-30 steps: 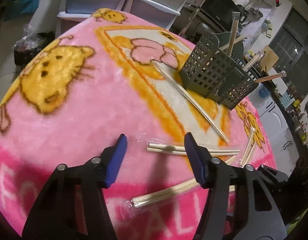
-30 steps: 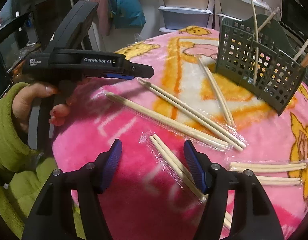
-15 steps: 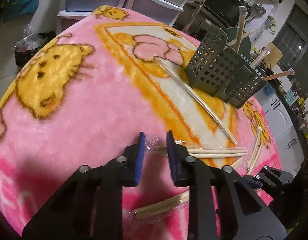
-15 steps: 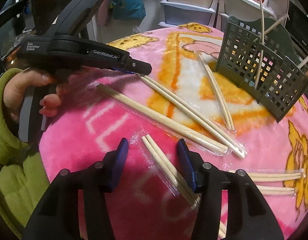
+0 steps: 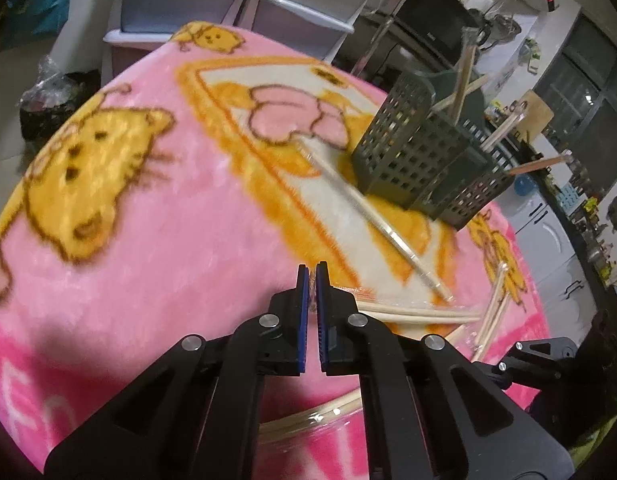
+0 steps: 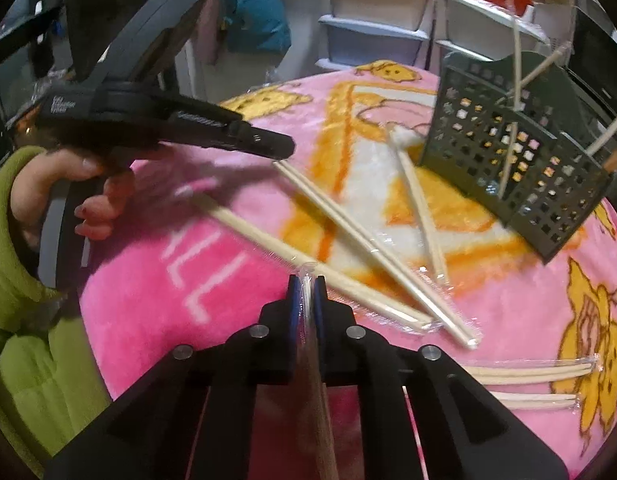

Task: Organize utensils
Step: 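Close the left tool on wrapped chopsticks while the right tool grasps another pair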

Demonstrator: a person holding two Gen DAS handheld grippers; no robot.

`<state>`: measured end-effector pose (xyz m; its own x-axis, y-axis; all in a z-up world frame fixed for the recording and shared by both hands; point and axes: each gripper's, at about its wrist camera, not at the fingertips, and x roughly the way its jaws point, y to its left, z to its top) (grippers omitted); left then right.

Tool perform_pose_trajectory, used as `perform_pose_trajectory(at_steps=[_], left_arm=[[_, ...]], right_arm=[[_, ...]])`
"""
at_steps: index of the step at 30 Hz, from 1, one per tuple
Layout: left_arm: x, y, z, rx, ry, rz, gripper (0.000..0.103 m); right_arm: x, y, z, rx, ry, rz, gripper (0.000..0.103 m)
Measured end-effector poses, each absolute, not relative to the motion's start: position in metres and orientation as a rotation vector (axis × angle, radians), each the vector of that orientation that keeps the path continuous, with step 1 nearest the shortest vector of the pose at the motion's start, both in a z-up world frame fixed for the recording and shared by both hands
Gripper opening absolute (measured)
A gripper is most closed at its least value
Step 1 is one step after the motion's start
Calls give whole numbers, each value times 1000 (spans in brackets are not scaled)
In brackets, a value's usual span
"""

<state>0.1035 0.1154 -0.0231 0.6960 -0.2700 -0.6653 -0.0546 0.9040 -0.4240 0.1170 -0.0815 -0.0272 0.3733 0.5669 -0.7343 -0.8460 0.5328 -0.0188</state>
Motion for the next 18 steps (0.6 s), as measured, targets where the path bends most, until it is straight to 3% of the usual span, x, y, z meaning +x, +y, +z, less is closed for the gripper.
perform_pose_trajectory(at_steps=[18], left_arm=[[116, 83, 59, -401, 619, -275, 2]], right_arm=[[152, -133, 52, -158, 561, 874, 5]])
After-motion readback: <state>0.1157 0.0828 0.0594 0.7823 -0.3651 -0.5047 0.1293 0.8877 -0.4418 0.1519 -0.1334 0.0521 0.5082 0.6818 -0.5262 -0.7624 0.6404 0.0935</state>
